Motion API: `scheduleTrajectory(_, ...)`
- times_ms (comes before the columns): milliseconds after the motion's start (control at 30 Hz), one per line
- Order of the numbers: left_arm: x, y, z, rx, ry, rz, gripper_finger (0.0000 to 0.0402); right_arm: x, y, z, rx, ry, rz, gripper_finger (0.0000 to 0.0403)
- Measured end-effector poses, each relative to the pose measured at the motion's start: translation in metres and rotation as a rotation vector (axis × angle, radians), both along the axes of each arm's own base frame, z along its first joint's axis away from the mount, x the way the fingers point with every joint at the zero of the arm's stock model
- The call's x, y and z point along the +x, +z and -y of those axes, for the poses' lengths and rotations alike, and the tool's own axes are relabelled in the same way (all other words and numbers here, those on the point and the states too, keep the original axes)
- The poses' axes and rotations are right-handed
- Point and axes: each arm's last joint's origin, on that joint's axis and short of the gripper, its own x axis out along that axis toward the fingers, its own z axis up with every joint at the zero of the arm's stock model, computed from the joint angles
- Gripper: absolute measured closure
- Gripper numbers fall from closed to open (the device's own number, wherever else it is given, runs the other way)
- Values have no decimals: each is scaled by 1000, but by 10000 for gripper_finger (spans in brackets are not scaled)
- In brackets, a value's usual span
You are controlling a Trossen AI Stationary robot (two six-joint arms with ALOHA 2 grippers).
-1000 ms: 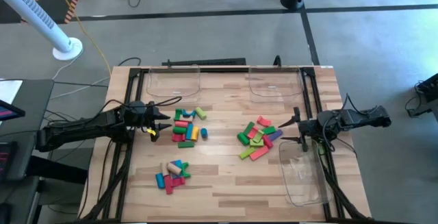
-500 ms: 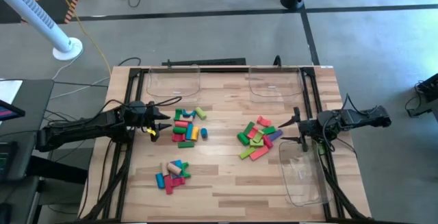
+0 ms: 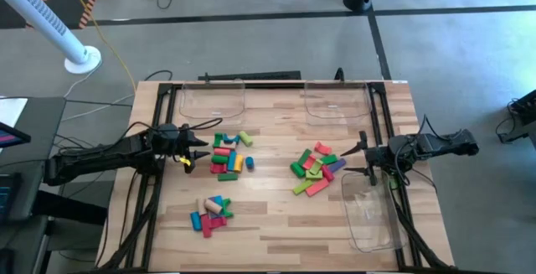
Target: Sort blocks by size
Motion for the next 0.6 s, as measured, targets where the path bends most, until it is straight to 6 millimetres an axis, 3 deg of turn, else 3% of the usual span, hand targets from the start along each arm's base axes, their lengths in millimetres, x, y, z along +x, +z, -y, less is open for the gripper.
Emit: scheduleTrajectory(600, 1, 1, -1, 22, 29, 11, 234, 0, 0, 0, 0, 0, 0, 153)
